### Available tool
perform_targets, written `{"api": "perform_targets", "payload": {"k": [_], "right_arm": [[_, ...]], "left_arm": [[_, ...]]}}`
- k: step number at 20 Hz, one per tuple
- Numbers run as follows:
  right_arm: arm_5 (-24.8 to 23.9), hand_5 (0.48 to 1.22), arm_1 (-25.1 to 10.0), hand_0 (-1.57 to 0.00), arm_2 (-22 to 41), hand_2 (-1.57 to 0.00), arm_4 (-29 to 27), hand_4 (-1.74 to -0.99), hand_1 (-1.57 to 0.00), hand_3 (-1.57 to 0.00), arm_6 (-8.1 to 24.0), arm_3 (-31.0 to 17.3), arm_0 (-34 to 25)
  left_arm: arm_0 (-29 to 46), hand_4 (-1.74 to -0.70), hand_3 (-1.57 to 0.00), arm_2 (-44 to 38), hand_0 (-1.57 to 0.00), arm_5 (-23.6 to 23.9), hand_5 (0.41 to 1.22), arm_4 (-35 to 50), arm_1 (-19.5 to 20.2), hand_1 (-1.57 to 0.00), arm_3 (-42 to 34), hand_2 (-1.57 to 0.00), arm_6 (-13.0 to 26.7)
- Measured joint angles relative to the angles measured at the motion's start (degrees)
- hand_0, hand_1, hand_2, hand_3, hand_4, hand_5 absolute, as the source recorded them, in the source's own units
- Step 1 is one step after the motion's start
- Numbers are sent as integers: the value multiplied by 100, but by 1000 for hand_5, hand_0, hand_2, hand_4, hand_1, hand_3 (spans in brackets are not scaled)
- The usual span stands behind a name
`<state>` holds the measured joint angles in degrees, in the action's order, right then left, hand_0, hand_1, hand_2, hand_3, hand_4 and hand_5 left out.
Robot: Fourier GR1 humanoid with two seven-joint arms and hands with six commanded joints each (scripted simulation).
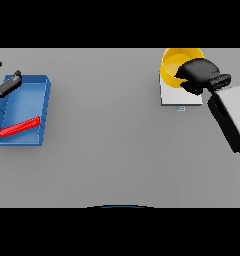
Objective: Pick up the red beaker and tilt it to pour out 1 green nut into yellow bowl. Pick up the yellow bowl and place it on the metallic measuring scale.
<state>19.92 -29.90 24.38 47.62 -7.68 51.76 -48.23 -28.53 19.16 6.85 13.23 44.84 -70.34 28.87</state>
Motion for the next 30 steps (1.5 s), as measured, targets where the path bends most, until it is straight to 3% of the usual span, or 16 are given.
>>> {"api": "perform_targets", "payload": {"k": [6,13,15,16,18,19,21,23,26,30], "right_arm": [[-382,1221,166,-1571,-77,-1390,69,-1741,-1571,-1361,-191,-869,-121],[-491,1221,330,-1571,-83,-1374,101,-1741,-1571,-1448,-246,-1360,-166],[-506,1221,291,-1565,-103,-1437,86,-1741,-1496,-1249,-318,-1398,-163],[-479,1221,299,-1558,-112,-1343,91,-1682,-1428,-1110,-279,-1434,-201],[-469,1074,332,-1335,-114,-1007,92,-1592,-1125,-816,-244,-1495,-215],[-387,1014,302,-1147,-170,-848,-3,-1559,-958,-688,-275,-1411,-168],[-210,923,337,-757,-275,-579,-138,-1513,-673,-476,-198,-1422,-188],[-103,863,353,-484,-316,-376,-184,-1485,-459,-318,-69,-1435,-193],[-46,824,377,-247,-302,-192,-195,-1448,-243,-164,-72,-1432,-183],[68,798,322,-101,-196,-78,-96,-1401,-99,-67,-3,-1385,-212]], "left_arm": [[-109,-859,1,81,1,-12,807,-105,-84,1,138,1,-25],[-125,-844,1,101,1,-34,783,-88,-88,1,78,1,47],[-106,-838,1,83,1,-42,779,-99,-48,1,99,1,22],[-115,-836,1,73,1,-47,775,-109,-26,1,114,1,7],[-97,-836,1,44,1,-102,774,-42,8,1,62,1,12],[-66,-834,1,64,1,-115,771,-49,-25,1,93,1,-41],[-70,-839,1,51,1,-101,764,-39,1,1,59,1,25],[-114,-837,1,8,1,-114,760,-1,-15,1,110,1,-15],[-131,-834,1,65,1,-105,750,-46,-29,1,74,1,42],[-181,-834,1,84,1,-32,759,-96,-101,1,153,1,66]]}}
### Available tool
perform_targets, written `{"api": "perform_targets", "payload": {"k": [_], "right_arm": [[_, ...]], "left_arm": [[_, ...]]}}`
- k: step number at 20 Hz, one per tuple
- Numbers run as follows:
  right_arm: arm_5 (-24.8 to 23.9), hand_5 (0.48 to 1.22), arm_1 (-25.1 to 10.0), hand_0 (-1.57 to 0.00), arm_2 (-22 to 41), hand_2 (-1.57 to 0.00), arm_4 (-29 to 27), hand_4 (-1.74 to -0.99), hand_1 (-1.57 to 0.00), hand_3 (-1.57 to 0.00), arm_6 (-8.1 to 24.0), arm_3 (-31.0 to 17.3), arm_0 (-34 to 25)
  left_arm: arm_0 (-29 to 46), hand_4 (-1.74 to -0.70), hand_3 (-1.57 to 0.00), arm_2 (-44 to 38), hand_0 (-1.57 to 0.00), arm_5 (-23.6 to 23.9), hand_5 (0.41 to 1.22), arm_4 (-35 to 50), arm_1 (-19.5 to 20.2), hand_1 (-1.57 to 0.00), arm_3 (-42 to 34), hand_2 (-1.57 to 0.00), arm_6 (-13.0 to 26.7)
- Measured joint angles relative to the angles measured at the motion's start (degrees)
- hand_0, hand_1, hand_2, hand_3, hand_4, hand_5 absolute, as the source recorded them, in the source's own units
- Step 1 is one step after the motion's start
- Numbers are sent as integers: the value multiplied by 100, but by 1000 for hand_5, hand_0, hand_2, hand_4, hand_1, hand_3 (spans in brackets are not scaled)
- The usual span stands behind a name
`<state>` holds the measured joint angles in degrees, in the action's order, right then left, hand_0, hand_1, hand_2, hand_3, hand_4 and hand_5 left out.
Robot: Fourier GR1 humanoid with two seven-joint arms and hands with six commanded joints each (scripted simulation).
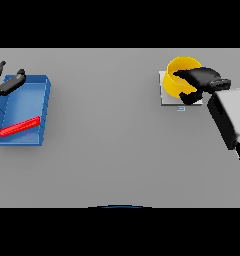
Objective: Pick up the red beaker and tilt it to pour out 1 green nut into yellow bowl. Pick up the yellow bowl and place it on the metallic measuring scale.
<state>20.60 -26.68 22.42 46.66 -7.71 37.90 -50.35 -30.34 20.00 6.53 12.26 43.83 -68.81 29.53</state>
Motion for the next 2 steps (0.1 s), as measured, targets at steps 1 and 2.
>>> {"api": "perform_targets", "payload": {"k": [1,2], "right_arm": [[45,787,-49,-80,10,-62,10,-1395,-79,-53,-14,-17,7],[49,779,-50,-64,5,-50,7,-1390,-63,-42,-14,-37,12]], "left_arm": [[11,-833,1,11,1,-26,760,9,13,1,-41,1,8],[51,-833,1,8,1,-17,760,14,12,1,-64,1,-52]]}}
